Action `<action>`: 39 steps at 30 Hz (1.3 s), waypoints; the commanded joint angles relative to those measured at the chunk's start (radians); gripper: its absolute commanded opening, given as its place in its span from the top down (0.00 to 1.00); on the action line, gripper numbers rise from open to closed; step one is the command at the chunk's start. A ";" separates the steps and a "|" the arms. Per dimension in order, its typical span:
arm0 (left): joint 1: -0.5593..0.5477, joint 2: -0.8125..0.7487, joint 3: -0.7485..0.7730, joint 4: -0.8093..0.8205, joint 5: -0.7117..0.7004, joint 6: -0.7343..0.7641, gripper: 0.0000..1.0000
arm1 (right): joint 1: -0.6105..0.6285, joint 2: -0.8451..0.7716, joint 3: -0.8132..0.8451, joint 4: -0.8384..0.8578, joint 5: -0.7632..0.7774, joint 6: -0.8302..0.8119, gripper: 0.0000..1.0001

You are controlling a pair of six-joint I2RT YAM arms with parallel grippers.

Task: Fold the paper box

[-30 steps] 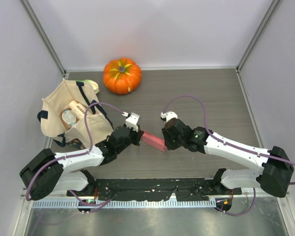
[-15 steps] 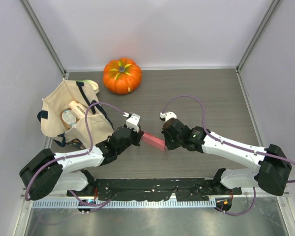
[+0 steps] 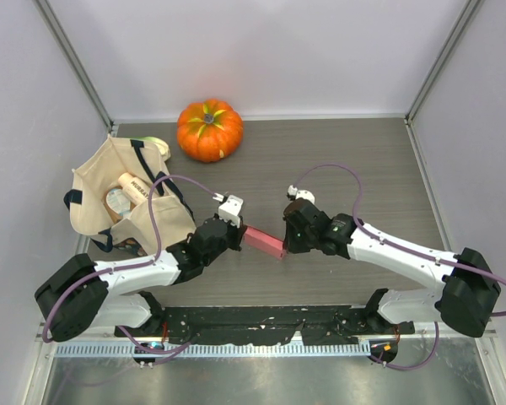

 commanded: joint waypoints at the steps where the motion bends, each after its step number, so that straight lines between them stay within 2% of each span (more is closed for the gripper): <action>1: -0.020 0.020 0.013 -0.042 0.013 0.004 1.00 | -0.054 -0.008 0.009 0.065 -0.038 0.161 0.99; 12: -0.028 0.022 0.014 -0.037 0.011 0.005 1.00 | -0.094 -0.013 -0.024 0.103 -0.069 0.233 0.99; 24: -0.028 0.024 0.009 -0.033 -0.001 0.001 1.00 | -0.091 -0.010 -0.044 0.026 0.022 0.081 0.99; 33: -0.030 0.010 -0.004 -0.031 -0.014 -0.013 1.00 | 0.011 0.019 -0.050 0.039 0.182 0.087 0.99; 39: -0.030 -0.001 -0.030 -0.011 -0.026 -0.024 1.00 | 0.060 0.018 -0.099 0.077 0.235 0.123 0.99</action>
